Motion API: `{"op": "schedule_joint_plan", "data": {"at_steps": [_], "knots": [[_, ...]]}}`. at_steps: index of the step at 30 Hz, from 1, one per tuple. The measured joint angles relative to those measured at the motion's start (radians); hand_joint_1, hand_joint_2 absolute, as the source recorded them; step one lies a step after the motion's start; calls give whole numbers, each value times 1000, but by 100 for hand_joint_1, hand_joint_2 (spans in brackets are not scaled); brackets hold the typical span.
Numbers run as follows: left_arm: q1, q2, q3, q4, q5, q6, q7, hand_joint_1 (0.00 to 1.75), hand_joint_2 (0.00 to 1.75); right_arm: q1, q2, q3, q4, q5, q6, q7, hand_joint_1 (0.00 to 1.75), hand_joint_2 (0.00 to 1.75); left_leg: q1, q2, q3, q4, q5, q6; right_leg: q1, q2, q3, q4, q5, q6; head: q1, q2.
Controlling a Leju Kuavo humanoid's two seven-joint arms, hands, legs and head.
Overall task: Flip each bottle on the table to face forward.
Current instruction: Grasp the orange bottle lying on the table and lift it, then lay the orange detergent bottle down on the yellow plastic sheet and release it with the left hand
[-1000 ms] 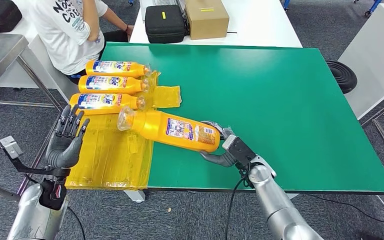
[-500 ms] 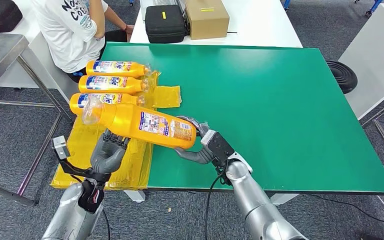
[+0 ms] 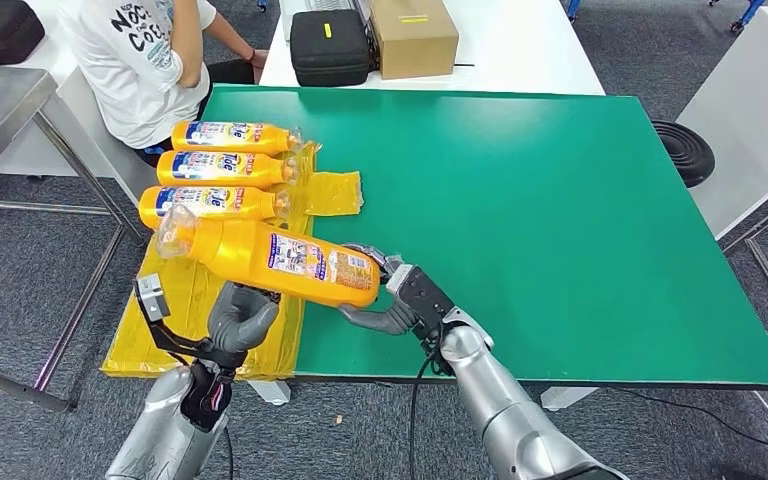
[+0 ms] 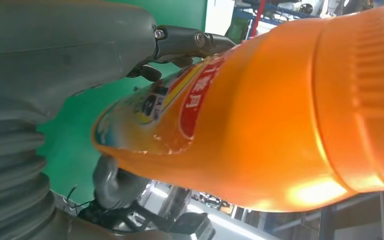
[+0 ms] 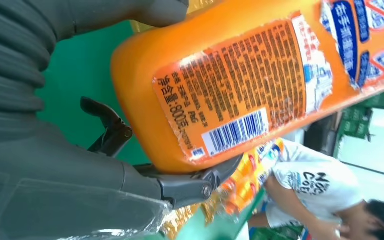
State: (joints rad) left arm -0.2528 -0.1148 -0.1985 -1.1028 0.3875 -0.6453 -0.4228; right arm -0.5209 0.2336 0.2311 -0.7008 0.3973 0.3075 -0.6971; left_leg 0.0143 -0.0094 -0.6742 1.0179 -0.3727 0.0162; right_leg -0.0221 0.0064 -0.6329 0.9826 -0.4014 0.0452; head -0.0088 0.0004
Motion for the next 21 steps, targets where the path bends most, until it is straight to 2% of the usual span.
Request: {"op": "schedule_joint_plan", "data": {"at_steps": [20, 21], "knots": [[-12, 0, 1, 0, -26, 32, -26, 0, 175, -4, 23, 69, 105, 21, 31, 0, 175, 175, 0, 0, 0, 0, 0, 0, 0, 0, 0, 0, 0, 0, 0, 0], [-13, 0, 1, 0, -27, 33, -27, 4, 175, -4, 23, 73, 108, 23, 32, 0, 175, 175, 0, 0, 0, 0, 0, 0, 0, 0, 0, 0, 0, 0, 0, 0]]}}
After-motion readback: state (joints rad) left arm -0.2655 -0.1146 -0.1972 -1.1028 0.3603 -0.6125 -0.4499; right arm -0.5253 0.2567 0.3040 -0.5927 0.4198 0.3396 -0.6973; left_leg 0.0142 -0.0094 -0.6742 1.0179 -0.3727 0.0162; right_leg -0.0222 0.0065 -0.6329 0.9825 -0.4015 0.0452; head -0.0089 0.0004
